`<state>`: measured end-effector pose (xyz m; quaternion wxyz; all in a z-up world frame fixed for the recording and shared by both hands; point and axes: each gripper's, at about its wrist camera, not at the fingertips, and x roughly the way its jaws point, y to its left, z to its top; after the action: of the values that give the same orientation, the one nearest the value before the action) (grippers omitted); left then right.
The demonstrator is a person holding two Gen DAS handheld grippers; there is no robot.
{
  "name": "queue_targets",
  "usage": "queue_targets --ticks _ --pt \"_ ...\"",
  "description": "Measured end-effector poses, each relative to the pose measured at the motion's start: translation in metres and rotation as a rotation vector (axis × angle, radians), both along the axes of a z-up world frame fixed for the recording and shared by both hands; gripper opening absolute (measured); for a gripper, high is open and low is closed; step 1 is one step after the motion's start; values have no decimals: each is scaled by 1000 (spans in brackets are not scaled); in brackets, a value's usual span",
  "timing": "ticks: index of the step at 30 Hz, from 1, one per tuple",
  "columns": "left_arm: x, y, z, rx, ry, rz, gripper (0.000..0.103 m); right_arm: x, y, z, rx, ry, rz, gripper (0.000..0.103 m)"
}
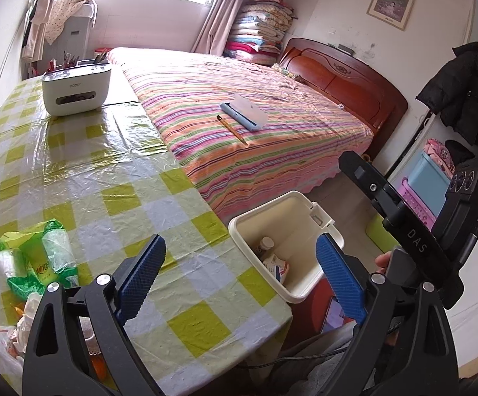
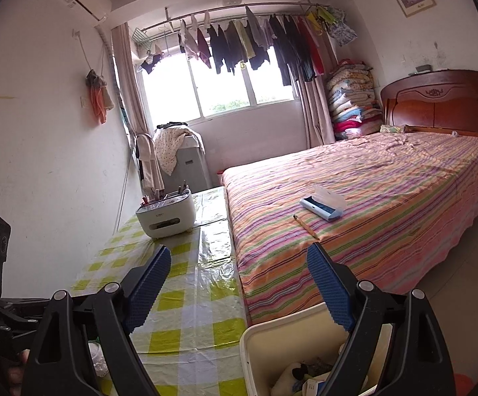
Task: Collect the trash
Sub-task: 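Move both open tools back over the remaining items on the table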
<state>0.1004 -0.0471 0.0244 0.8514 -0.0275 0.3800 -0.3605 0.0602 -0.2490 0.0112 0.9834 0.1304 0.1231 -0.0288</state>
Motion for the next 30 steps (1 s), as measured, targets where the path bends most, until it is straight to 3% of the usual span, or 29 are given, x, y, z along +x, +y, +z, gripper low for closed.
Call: queue_targets --ticks 6,12,22,30 --pt "12 33 -7 -44 73 62 96 7 31 2 -74 -26 75 82" --pt "20 76 0 -74 75 152 96 17 56 2 -79 -17 162 82" --pt "40 144 -1 27 85 317 96 43 112 -14 -27 86 406 82" --pt "49 170 -21 83 153 339 96 53 171 -36 -19 196 652 82"
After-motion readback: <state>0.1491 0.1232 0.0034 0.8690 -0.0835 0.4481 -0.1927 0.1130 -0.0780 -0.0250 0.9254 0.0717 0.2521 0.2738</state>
